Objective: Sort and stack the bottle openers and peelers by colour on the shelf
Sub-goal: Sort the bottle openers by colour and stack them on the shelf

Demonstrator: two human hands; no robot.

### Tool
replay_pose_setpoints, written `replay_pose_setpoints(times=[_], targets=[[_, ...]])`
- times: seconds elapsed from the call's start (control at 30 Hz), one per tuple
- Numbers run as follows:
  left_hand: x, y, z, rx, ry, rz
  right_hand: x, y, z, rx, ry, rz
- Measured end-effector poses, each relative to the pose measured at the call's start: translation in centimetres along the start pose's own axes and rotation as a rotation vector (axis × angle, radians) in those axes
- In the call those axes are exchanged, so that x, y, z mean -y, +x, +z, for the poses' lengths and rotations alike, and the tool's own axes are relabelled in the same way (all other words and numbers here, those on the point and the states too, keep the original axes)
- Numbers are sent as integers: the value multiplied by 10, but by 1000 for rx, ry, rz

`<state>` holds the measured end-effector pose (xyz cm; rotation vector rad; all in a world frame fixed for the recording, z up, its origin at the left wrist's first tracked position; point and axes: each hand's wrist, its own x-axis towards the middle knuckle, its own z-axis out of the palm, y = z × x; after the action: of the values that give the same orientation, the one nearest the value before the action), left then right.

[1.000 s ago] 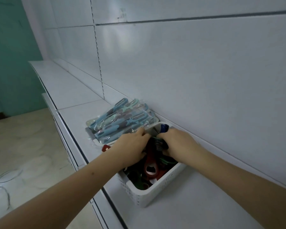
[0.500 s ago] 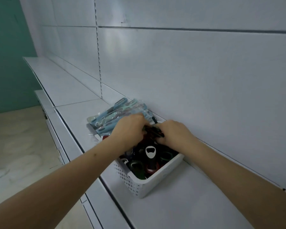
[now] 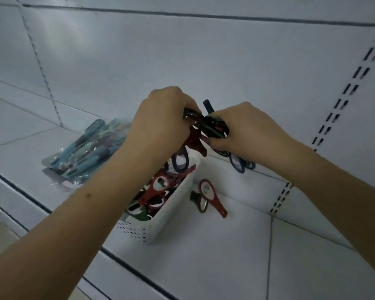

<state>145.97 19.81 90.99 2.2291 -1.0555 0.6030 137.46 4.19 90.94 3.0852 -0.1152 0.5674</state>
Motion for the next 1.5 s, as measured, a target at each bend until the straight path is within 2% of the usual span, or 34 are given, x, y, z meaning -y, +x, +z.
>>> replay_pose_setpoints(times=[0.13,0.33,0.47,0.57,0.7,0.83,0.9,1.03,1.17,1.33,1.4,1.5], targets=[[-54,-16,59,102,-181,71,-43,-75,1,58,-83,195],[-104,-77,178,243,-510,186,-95,-187,51,171,-69,473],[-106,-94,217,256,-586,265,-112,-216,74,197,-61,506],[-100,-98,229,264,-636,236,-119,-226,81,170,-72,482],[-87,-102,238,437,-613,219,-129,-242,96,217,-44,393],[-70,-105,226,598,-345,309,-134,-254,99,393,112,363],[-59,-106,214,655,-307,306,-134,-256,90,461,208,368],[-33,-119,191,648,-310,140,-135,-256,77,353,338,381],[-7,-139,175,689,-194,11,-138,-249,82,225,324,437],[13,-156,161,757,-108,-39,-122,-230,95,167,325,438],[9,-156,162,733,-112,-49,-109,-215,103,96,264,466],[0,-154,162,704,-196,-122,-88,-184,119,56,-19,496]])
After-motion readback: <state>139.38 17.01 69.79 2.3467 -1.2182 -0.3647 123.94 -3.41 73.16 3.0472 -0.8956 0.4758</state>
